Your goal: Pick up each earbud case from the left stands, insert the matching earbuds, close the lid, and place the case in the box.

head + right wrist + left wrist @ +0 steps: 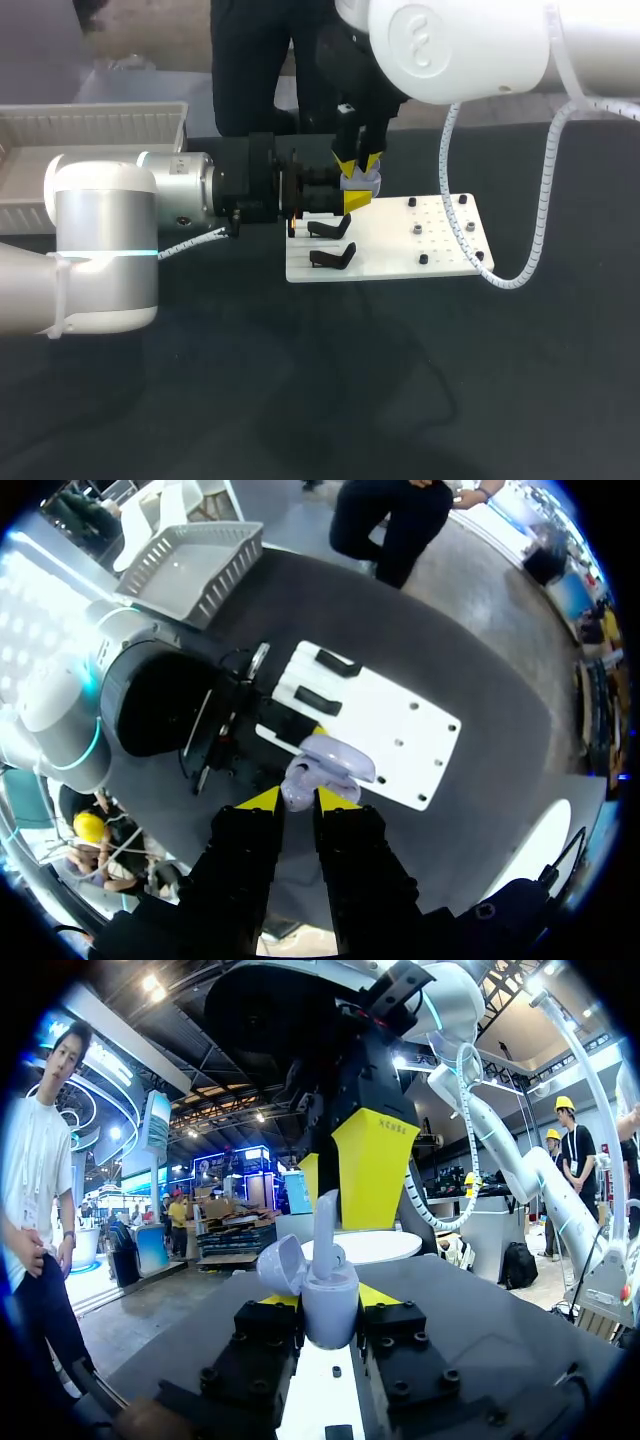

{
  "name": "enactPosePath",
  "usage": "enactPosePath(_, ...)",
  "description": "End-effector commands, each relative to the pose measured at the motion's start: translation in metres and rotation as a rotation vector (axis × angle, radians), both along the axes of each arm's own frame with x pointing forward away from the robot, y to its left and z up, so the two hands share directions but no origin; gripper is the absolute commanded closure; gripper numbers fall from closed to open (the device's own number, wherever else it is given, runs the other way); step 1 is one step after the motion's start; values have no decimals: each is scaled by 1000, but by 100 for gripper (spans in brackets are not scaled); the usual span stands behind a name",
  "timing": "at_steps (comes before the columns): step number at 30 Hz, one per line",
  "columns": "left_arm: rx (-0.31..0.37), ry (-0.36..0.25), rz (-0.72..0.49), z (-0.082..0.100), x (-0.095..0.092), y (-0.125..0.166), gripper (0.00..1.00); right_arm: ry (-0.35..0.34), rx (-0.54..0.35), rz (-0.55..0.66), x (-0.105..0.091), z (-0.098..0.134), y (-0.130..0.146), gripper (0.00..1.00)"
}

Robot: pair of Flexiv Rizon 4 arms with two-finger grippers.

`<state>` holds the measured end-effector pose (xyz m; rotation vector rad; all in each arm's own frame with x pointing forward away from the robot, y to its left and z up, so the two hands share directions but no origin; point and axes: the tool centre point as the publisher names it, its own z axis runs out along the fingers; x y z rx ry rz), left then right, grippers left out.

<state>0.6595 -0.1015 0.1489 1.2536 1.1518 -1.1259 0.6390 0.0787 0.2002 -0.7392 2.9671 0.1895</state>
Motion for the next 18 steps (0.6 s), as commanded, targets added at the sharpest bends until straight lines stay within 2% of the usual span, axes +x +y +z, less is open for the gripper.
enactPosePath(1,-4,-4,5,-1,-1,0,100,-2,0,-2,-1,-1,-2,100)
enactPosePath(18,-4,-4,5,-1,-1,0,100,-4,-6,-7,1,-4,-1,100)
